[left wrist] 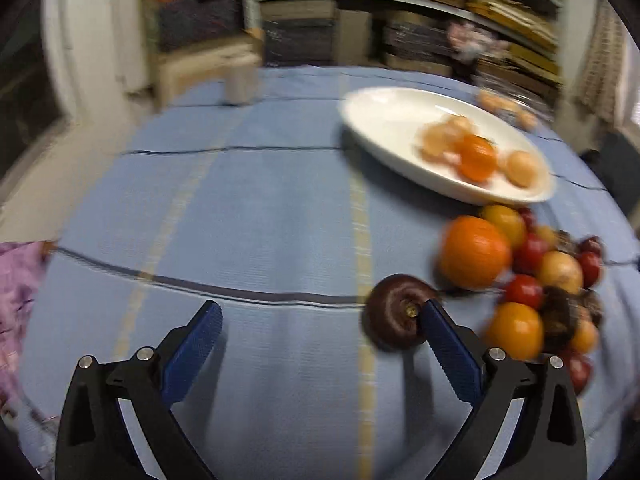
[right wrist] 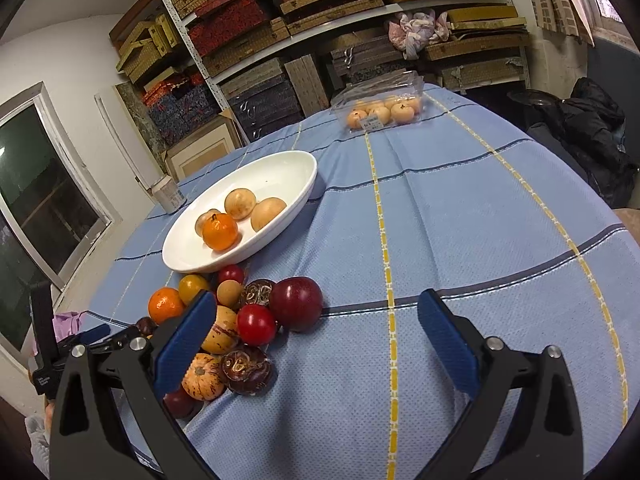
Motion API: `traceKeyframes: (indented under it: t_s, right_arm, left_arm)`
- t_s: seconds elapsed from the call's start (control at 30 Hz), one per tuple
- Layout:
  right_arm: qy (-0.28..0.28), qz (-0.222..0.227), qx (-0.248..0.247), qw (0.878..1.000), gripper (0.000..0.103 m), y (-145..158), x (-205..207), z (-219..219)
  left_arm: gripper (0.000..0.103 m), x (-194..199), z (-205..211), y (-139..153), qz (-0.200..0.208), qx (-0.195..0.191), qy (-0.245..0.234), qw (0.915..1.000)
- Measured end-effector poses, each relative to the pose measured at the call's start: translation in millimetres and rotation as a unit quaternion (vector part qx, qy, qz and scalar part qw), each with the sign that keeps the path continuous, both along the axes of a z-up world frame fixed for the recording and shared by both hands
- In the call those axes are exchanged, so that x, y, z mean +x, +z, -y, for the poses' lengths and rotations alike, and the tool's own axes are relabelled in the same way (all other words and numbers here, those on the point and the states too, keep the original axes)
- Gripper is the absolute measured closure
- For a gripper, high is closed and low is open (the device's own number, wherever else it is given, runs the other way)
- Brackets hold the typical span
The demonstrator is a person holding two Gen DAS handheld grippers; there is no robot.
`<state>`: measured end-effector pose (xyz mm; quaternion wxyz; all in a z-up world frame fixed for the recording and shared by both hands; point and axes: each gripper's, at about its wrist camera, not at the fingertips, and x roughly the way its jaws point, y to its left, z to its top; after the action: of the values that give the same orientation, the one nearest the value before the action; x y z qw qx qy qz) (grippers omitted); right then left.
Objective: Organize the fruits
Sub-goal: 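Move both tools back to the fruit cluster toward the dark brown fruits, then grasp a dark brown round fruit with each tool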
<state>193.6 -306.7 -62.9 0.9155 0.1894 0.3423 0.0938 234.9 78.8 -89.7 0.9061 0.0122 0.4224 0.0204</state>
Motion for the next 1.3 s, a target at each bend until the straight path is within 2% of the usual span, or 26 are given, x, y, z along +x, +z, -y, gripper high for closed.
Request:
traceKeyframes:
  t_s: [0.07,0.13,0.23,0.37,0.5,0.53,0.6,0.7,0.83,0.93,1.03,1.17,1.2,1.27,1.3]
  right_arm:
    - [0.002,-0.002,0.005,1.000,0.004,-0.3,1.8,1.0]
    - [0.003,-0.001,0.008,1.000,0.004,0.2,1.7,2.3]
    - [0.004,0.002,0.013,1.000,0.004,0.9,1.2,3.4]
    - [0.008,0.006,0.012,1.000,0.004,2.0,-0.5,1.5]
    - [0.010,0.009,0.006,1.000,0.004,3.5,-1.3,-1.1]
    - [0.010,0.008,0.006,1.000,0.004,3.0,-1.1,-1.2]
    - [0.008,0.006,0.007,1.000,0.004,2.4,-0.7,-0.6]
    - [0.007,0.006,0.007,1.000,0.004,2.2,-0.4,-0.6]
    - [0.010,0.003,0.004,1.000,0.004,1.7,0.8,-1.5]
    - [0.017,0.003,-0.001,1.000,0.004,2.0,0.8,-4.7]
    - [0.034,0.008,-0.015,0.999,0.004,3.5,-1.1,-12.5]
    - [0.094,0.017,-0.051,0.994,0.004,5.5,-7.7,-37.7]
    - [0.119,0.020,-0.074,0.990,0.005,5.3,-10.8,-51.1]
    - [0.150,0.018,-0.103,0.983,0.012,2.2,-14.5,-68.6]
    - [0.170,0.012,-0.121,0.978,0.028,-1.8,-16.2,-79.6]
  left_arm:
    - [0.003,2.4,-3.3,0.4,-0.008,-0.018,-0.002,0.9998]
    - [0.004,-0.3,-0.9,5.2,0.003,-0.020,-0.010,0.9997]
    - [0.003,-4.9,11.1,9.1,0.021,-0.003,-0.035,0.9992]
    - [0.003,0.0,28.8,-2.0,0.005,0.037,-0.054,0.9979]
    - [0.005,1.3,33.8,-4.1,0.009,0.041,-0.063,0.9972]
    - [0.007,2.3,34.2,-4.8,0.008,0.039,-0.065,0.9971]
    - [0.030,3.7,32.7,-7.0,0.001,0.034,-0.067,0.9972]
    - [0.044,6.0,30.6,-11.3,-0.016,0.008,-0.079,0.9967]
    - [0.049,4.7,35.8,-10.8,-0.010,0.017,-0.088,0.9959]
    - [0.058,6.7,36.5,-11.3,-0.012,0.007,-0.096,0.9953]
    - [0.059,7.1,36.7,-11.3,-0.011,0.005,-0.098,0.9951]
    - [0.059,8.4,32.6,-10.8,-0.014,-0.004,-0.090,0.9958]
    - [0.059,8.6,30.5,-10.6,-0.014,-0.006,-0.086,0.9962]
    - [0.059,8.5,26.6,-10.0,-0.015,-0.013,-0.080,0.9966]
    - [0.059,8.9,24.9,-9.7,-0.016,-0.017,-0.077,0.9967]
